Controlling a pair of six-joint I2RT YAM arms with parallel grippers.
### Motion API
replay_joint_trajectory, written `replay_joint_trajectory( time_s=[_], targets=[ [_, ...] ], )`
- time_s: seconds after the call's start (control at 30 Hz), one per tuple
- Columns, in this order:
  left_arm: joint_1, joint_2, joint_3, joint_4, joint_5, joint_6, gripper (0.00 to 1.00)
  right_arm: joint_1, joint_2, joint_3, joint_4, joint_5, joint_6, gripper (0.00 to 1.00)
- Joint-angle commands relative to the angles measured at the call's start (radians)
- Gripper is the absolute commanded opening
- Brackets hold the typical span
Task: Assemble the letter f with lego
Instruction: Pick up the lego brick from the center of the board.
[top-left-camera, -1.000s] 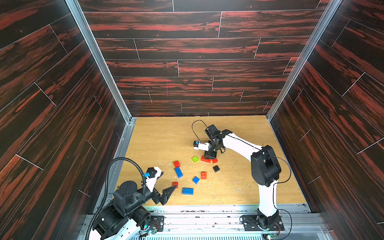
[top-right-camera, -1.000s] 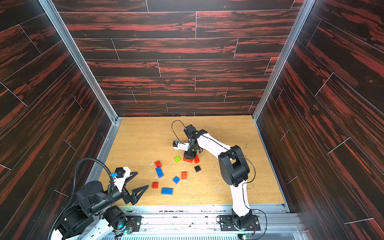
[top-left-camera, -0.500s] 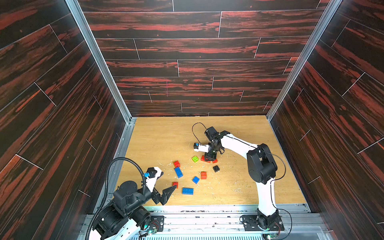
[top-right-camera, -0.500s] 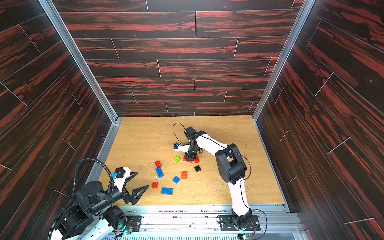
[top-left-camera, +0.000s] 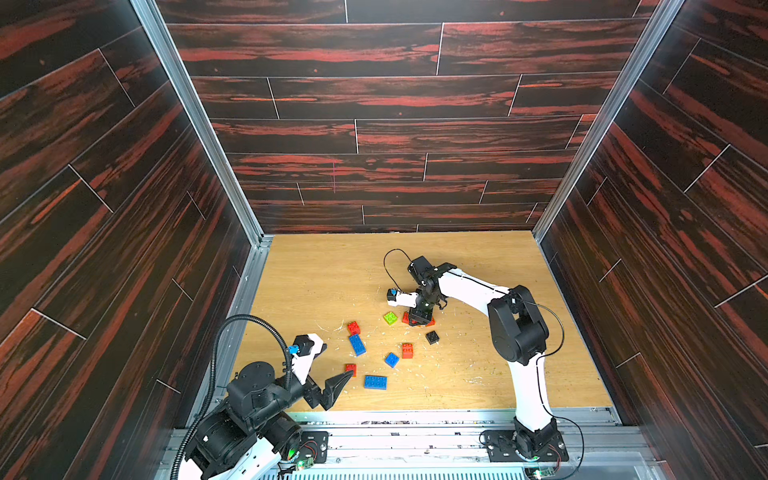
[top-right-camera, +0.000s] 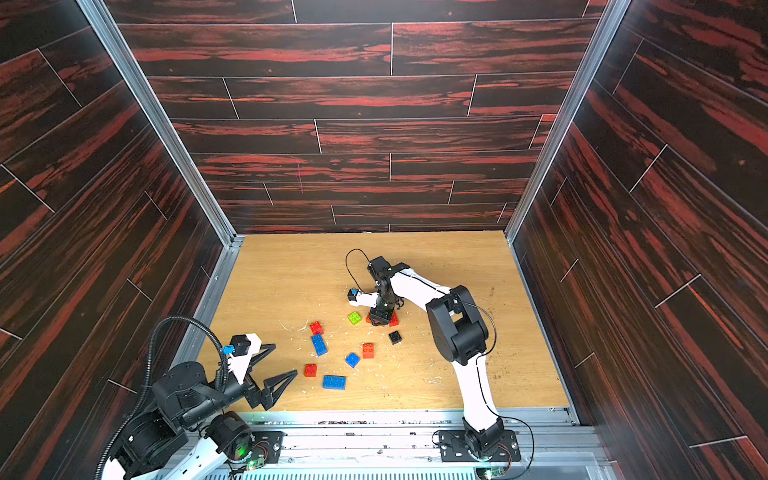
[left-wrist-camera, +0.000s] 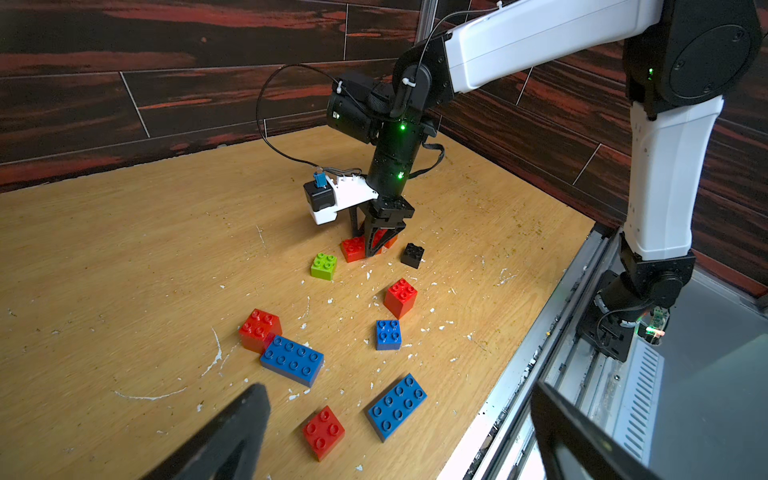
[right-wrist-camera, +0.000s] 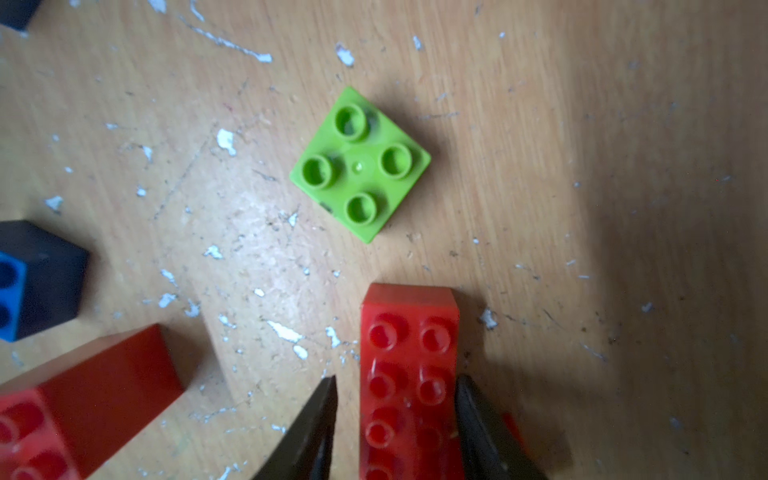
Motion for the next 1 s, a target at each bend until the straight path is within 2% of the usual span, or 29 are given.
replay_joint_trajectory(
  time_s=[0.0,0.47,0.57,0.77,0.97],
  targets=[
    [-0.004,-0.004,-0.012,0.006,0.000,-0.005,1.00,-0.003,0.038,0.037,-0.034,-0.023,0.013,0.48],
    [-0.004,-0.009,-0.011,0.005,-0.003,-0.005,1.00,-0.004,0.060,0.066,-0.056,-0.022,0.016,0.48],
    [-0.005,-0.009,-0.012,0.004,-0.003,-0.004,1.00,-0.003,0.063,0.071,-0.058,-0.024,0.017,0.44],
    [-0.007,-0.011,-0.011,0.004,-0.005,-0.004,1.00,-0.003,0.073,0.087,-0.081,-0.035,0.018,0.24],
    [-0.006,-0.010,-0.012,0.005,-0.006,-0.005,1.00,-0.003,0.046,0.079,-0.088,-0.035,0.023,0.21]
  ],
)
